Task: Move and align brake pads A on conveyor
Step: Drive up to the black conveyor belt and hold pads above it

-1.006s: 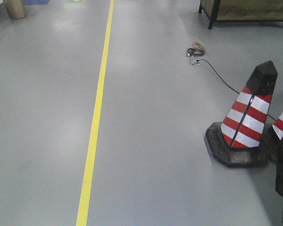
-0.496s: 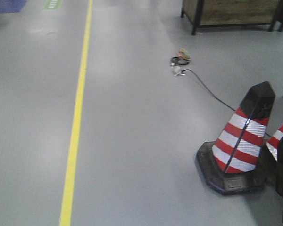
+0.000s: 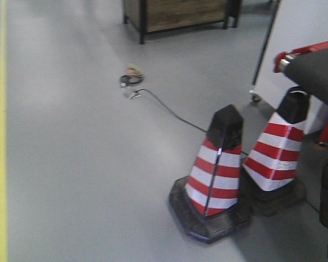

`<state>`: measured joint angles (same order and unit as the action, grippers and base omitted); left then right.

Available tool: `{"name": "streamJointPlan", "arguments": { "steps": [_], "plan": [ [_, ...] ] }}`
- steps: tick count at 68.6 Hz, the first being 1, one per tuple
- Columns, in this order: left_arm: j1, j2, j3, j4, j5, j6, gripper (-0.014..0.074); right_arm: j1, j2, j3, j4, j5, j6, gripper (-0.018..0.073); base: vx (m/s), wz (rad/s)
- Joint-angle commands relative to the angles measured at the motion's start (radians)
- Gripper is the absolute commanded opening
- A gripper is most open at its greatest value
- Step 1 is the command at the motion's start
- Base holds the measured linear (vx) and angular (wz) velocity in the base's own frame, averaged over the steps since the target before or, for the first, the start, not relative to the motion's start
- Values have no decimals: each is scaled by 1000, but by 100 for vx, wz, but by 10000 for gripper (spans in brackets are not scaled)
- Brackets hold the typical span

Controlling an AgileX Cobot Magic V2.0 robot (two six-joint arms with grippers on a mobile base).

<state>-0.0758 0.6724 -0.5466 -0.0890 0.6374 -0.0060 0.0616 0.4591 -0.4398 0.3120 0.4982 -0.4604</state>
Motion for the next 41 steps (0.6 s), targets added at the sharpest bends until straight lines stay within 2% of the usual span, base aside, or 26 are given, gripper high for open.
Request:
{"name": "streamJointPlan", "arguments": {
  "steps": [1,41],
  "plan": [
    [-5,-1,-30,-11,-75,-4,60,-3,3,-34,16,-82,-5,-3,40,-63],
    [-5,-1,-30,-11,-75,-4,60,-3,3,-34,16,-82,-5,-3,39,-63]
  ]
}}
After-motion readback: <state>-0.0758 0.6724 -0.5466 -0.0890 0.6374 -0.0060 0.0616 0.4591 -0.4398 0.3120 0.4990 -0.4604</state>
